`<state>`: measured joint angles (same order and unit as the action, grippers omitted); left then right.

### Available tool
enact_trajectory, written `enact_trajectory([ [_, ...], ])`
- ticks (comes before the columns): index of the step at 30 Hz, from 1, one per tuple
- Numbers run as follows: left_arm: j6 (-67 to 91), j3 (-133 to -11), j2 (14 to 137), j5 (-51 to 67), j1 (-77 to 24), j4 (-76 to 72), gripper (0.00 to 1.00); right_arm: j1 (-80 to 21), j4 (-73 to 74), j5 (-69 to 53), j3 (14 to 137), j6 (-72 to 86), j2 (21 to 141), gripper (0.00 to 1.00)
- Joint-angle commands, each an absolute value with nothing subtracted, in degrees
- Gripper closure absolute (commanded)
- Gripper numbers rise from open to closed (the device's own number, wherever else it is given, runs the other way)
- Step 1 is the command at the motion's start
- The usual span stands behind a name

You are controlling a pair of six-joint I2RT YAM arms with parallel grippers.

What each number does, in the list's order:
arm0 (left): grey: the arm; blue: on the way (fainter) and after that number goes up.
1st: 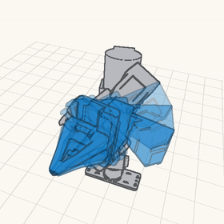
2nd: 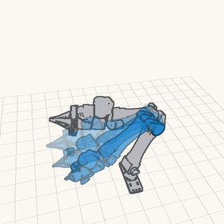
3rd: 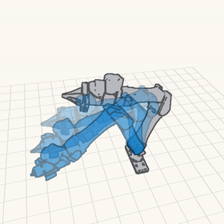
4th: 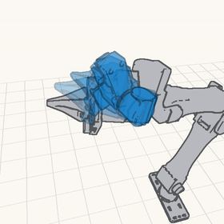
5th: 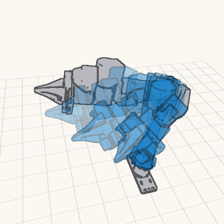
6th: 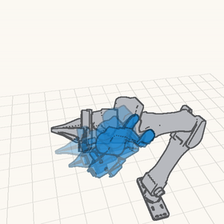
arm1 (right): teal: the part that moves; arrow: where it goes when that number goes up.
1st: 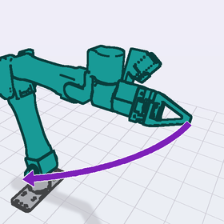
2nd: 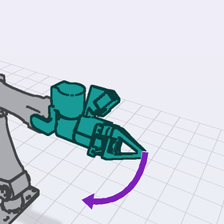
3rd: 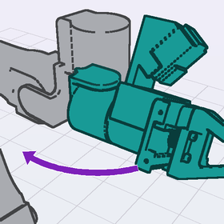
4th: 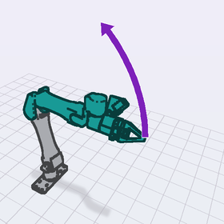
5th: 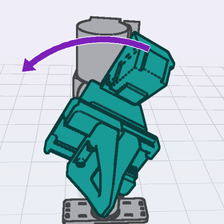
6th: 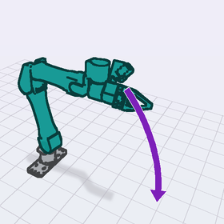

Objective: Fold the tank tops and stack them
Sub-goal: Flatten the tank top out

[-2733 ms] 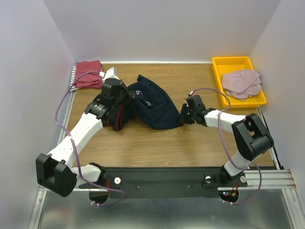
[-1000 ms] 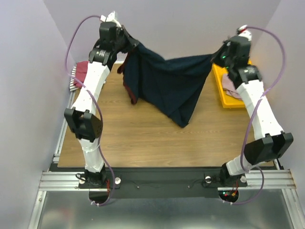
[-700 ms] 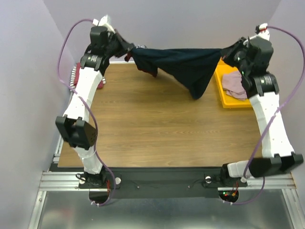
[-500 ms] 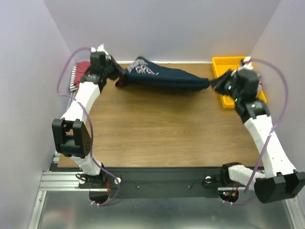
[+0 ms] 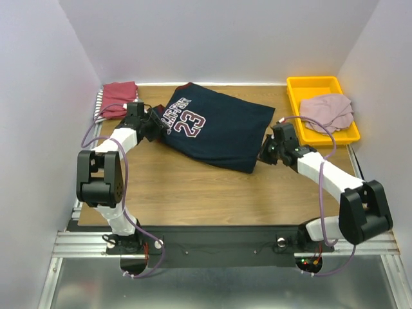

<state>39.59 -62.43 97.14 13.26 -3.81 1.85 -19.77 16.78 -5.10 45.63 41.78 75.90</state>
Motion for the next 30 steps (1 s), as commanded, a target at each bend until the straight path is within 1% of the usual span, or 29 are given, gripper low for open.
enact_trajectory([
  [1,39.4,-64.8,93.2,13.1,-4.7,-2.5,0.35,-19.8,10.9,-3.3,52.8,40.1,80.0,0.98],
  [2,39.0,-64.5,92.6,12.9,-4.8,-2.7,0.3,-19.8,10.9,-2.6,54.0,39.8,80.8,0.98],
  [4,38.7,-63.6,91.2,12.7,-5.0,-2.8,0.27,-19.8,11.0,-1.3,57.7,38.9,83.9,0.98],
  [8,37.9,-62.3,88.5,11.7,-7.9,-2.6,0.27,-19.4,11.0,1.5,62.5,37.7,90.6,0.98],
  [11,37.2,-61.3,86.1,7.4,-10.8,-0.8,0.27,-19.2,11.0,0.4,65.8,37.6,95.1,1.0],
  [12,37.1,-60.9,85.5,4.5,-12.4,-0.1,0.28,-19.2,10.9,0.3,66.4,37.8,95.8,1.0],
  [14,37.4,-59.5,83.6,3.5,-14.0,-0.1,0.32,-19.2,10.9,0.4,66.5,37.7,97.0,0.99],
  [15,37.7,-59.1,83.0,2.1,-16.7,-0.1,0.34,-19.2,10.9,0.3,66.3,37.6,97.1,0.99],
  [16,38.8,-58.2,81.7,1.2,-19.0,-0.1,0.38,-19.2,10.8,0.4,65.6,37.7,96.9,0.99],
  [17,39.8,-57.8,81.2,0.4,-21.0,-0.1,0.4,-19.2,10.7,0.3,65.3,37.8,96.9,0.99],
  [18,41.9,-56.9,80.8,-1.3,-25.6,-0.1,0.43,-19.2,10.5,0.3,64.5,38.0,96.5,0.99],
  [20,44.1,-56.1,81.3,-2.0,-29.9,-1.1,0.48,-19.2,10.2,0.4,63.6,38.2,96.0,0.99],
  [21,45.3,-55.8,82.5,-2.7,-34.7,-2.9,0.53,-19.2,10.0,-1.1,63.2,38.4,95.4,0.99],
  [23,47.0,-56.4,84.5,-4.5,-39.1,-5.3,0.53,-19.2,9.9,-1.1,62.2,38.3,94.8,0.96],
  [24,47.4,-57.4,87.3,-5.3,-42.5,-5.3,0.53,-19.2,9.9,-1.1,62.1,38.1,94.7,0.93],
  [25,47.3,-60.1,89.1,-5.9,-44.2,-5.4,0.53,-19.2,9.9,-1.1,61.7,38.1,94.4,0.84],
  [28,46.3,-64.4,95.4,-8.3,-48.0,-5.5,0.51,-19.2,9.8,-1.4,60.1,38.3,92.1,0.64],
  [29,46.1,-67.0,96.8,-9.0,-49.6,-5.5,0.49,-19.2,9.8,-1.1,59.8,38.2,91.3,0.52],
  [30,46.0,-68.2,99.4,-9.3,-50.4,-5.4,0.49,-19.2,9.9,-0.5,59.1,38.2,89.6,0.48],
])
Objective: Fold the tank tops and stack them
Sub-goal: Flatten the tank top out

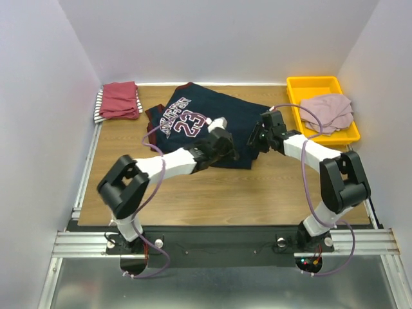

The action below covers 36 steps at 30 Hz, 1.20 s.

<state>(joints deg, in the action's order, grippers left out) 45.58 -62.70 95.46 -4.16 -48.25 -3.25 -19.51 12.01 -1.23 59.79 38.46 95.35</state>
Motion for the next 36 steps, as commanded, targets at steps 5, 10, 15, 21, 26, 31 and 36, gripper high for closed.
enact_trajectory([
  [5,45.1,-74.8,105.3,-11.6,-53.6,-4.3,0.49,-16.0,10.2,1.8,56.8,38.8,83.3,0.43],
  [10,41.7,-84.9,113.4,-18.4,-57.0,4.5,0.5,-12.9,10.5,4.6,53.5,39.7,77.3,0.43],
  [15,39.9,-93.9,119.5,-25.2,-58.7,12.5,0.52,-11.3,10.9,4.9,51.4,39.2,73.4,0.44],
  [21,39.6,-96.2,122.4,-28.6,-59.6,15.2,0.53,-9.3,11.3,3.9,50.7,38.9,72.3,0.46],
  [26,38.7,-98.4,124.8,-29.0,-59.8,16.0,0.53,-8.4,11.4,3.3,50.4,38.8,71.9,0.46],
  [31,37.9,-99.8,125.9,-29.6,-59.9,16.3,0.52,-8.0,11.4,3.0,50.0,38.6,71.4,0.46],
  [36,37.2,-101.7,126.6,-30.0,-60.2,17.3,0.52,-7.7,11.4,2.9,49.7,38.6,71.1,0.46],
])
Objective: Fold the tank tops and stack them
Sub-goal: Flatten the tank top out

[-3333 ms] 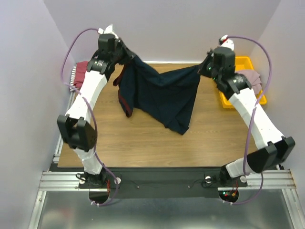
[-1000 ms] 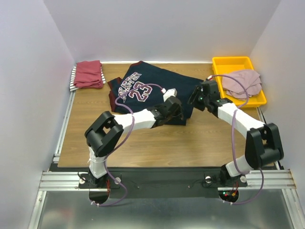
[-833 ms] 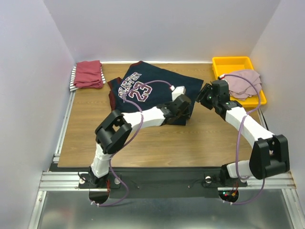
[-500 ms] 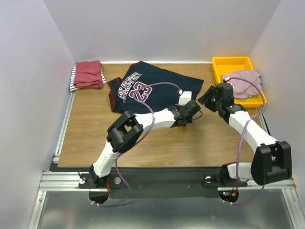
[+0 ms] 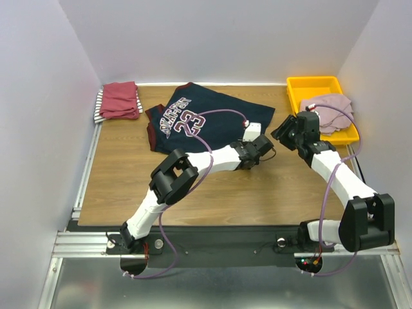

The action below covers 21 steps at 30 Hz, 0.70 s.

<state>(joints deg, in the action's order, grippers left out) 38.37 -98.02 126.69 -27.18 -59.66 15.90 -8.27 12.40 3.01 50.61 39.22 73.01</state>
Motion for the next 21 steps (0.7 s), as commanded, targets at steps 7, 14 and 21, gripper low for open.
enact_trajectory([
  [7,37.1,-102.2,127.8,-30.8,-60.8,18.2,0.52,-6.9,11.9,3.3,49.3,38.4,68.3,0.46],
  [14,37.4,-102.8,128.8,-31.5,-61.0,19.2,0.51,-6.3,12.8,2.8,49.6,38.3,66.9,0.46],
  [21,38.1,-103.0,128.7,-32.3,-61.0,19.2,0.63,-6.2,13.2,2.5,49.7,38.1,66.5,0.47],
])
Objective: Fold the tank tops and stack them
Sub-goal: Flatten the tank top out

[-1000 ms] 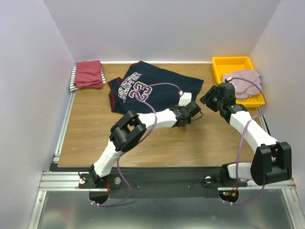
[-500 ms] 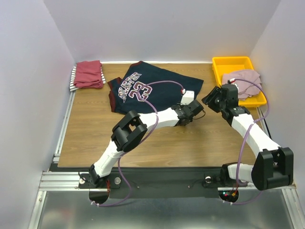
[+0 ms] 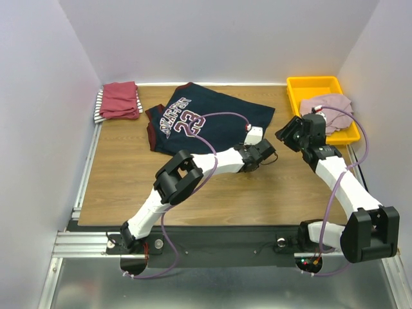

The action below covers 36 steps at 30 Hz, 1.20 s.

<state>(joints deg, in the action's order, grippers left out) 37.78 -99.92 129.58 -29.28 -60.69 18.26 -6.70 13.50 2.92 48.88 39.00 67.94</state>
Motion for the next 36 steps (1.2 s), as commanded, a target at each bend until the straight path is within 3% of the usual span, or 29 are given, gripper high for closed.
enact_trajectory([
  [1,38.1,-102.9,128.6,-32.4,-61.0,19.2,0.67,-6.2,13.2,2.3,49.6,38.1,66.5,0.47],
  [3,38.6,-102.7,128.1,-33.0,-61.0,19.1,0.84,-6.2,13.3,2.4,49.4,38.0,66.7,0.47],
  [7,39.3,-100.9,125.1,-34.5,-60.9,19.2,1.0,-6.2,13.3,2.3,49.4,37.4,67.9,0.47],
  [14,41.7,-91.9,114.7,-36.5,-60.6,18.7,1.0,-6.2,13.3,2.3,49.7,36.0,71.5,0.47],
  [24,47.2,-69.4,91.9,-34.1,-56.1,15.3,1.0,-6.2,13.1,1.7,52.7,34.4,81.5,0.47],
  [29,50.1,-54.9,80.2,-29.4,-50.1,11.7,1.0,-6.2,12.2,1.6,53.8,34.2,86.6,0.46],
  [36,51.5,-44.2,65.9,-25.4,-40.6,10.2,1.0,-6.2,8.3,0.3,51.4,35.8,89.6,0.46],
])
